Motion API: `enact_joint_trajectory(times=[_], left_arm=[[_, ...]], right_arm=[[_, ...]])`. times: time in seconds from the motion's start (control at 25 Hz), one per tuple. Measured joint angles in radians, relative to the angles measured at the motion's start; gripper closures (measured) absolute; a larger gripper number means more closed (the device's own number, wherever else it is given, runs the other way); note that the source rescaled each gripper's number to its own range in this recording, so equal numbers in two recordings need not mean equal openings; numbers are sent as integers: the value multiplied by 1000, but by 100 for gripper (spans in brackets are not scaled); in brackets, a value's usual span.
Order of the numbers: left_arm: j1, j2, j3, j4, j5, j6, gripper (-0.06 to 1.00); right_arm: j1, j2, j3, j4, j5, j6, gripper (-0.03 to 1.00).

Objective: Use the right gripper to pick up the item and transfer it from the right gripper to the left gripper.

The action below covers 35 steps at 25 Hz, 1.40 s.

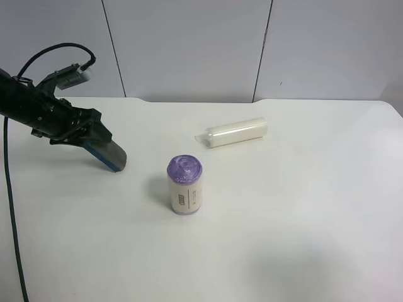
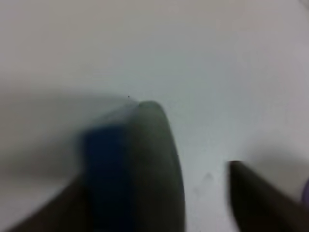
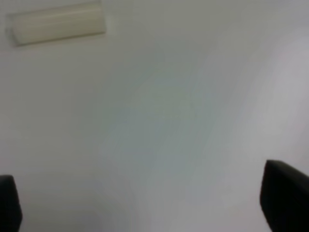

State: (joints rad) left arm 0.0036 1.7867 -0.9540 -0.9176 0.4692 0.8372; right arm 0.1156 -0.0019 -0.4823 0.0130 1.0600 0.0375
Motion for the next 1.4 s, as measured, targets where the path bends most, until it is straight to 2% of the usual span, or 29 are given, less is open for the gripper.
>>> enact_joint_trajectory(times=[0.04, 0.16, 0.44, 0.56, 0.72, 0.92, 1.4], left_arm=[[0, 0, 0, 0, -9, -4, 7], [0, 0, 0, 14, -43, -7, -3], [0, -54, 0, 80, -133, -7, -5], [0, -122, 0, 127, -123, -7, -5], [0, -247, 0, 172, -47, -31, -5], [0, -442, 0, 262, 57, -170, -5], [0, -924, 0, 614, 327, -603, -5]], right_arm=[[0, 0, 0, 0, 0, 0, -3], [0, 0, 0, 0, 0, 0, -3], [0, 0, 0, 0, 0, 0, -3], [0, 0, 0, 0, 0, 0, -3], [0, 0, 0, 0, 0, 0, -3], [0, 0, 0, 0, 0, 0, -3], [0, 0, 0, 0, 0, 0, -3]])
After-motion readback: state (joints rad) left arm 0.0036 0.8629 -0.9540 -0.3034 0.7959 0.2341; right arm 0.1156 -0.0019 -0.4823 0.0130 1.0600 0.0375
